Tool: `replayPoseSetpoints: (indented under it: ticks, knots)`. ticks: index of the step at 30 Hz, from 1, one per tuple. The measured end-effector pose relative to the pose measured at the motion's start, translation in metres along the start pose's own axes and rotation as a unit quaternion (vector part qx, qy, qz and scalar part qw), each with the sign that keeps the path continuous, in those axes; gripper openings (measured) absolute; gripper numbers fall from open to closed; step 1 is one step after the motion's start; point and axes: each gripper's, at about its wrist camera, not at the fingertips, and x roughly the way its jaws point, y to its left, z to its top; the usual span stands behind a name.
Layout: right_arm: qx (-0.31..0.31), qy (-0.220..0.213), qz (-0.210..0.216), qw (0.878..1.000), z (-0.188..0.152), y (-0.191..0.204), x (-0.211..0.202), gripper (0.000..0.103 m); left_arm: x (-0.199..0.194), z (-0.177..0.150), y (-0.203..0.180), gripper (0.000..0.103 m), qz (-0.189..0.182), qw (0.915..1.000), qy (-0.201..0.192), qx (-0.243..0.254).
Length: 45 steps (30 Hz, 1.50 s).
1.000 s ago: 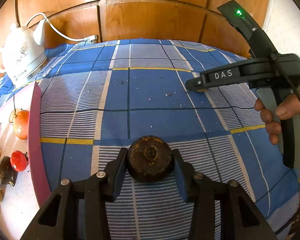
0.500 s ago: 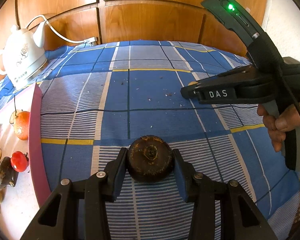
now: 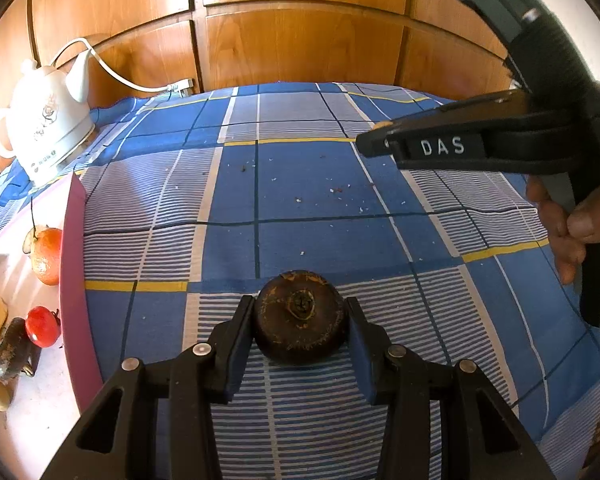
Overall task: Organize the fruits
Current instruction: 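Lift the small yellow fruit with the right tool while the left tool holds the dark fruit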
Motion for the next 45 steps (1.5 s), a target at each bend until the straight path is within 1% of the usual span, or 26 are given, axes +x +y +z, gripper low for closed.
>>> replayPoseSetpoints:
  ticks: [5,11,16,28,33,38,45]
  knots:
    - [0.001,-0.034,-0.013,0.999,0.006,-0.001,-0.016,0.028,-0.001,0.0,0.0,0.044,0.001,1.0,0.0,-0.001]
    - [0.018,-0.076,-0.028,0.997,0.014,-0.007,-0.038,0.028,-0.002,-0.001,-0.001,0.044,0.004,1.0,-0.002,-0.001]
    - [0.03,-0.095,-0.03,0.995,0.017,-0.011,-0.05,0.028,-0.002,-0.002,-0.002,0.044,0.007,1.0,-0.003,0.0]
    - [0.031,-0.132,-0.042,0.99,0.021,-0.012,-0.07,0.028,-0.002,-0.002,-0.003,0.044,0.01,0.9999,-0.005,0.002]
    - [0.083,-0.165,-0.075,0.98,0.024,-0.039,-0.092,0.028,-0.002,-0.002,-0.003,0.044,0.01,0.9999,-0.005,0.002]
    - [0.136,-0.174,-0.102,0.97,0.024,-0.072,-0.102,0.028,-0.003,-0.001,-0.003,0.044,0.011,0.9999,-0.005,0.003]
    - [0.19,-0.204,-0.143,0.95,0.02,-0.107,-0.124,0.028,-0.003,-0.001,-0.003,0.044,0.013,0.9999,-0.005,0.003]
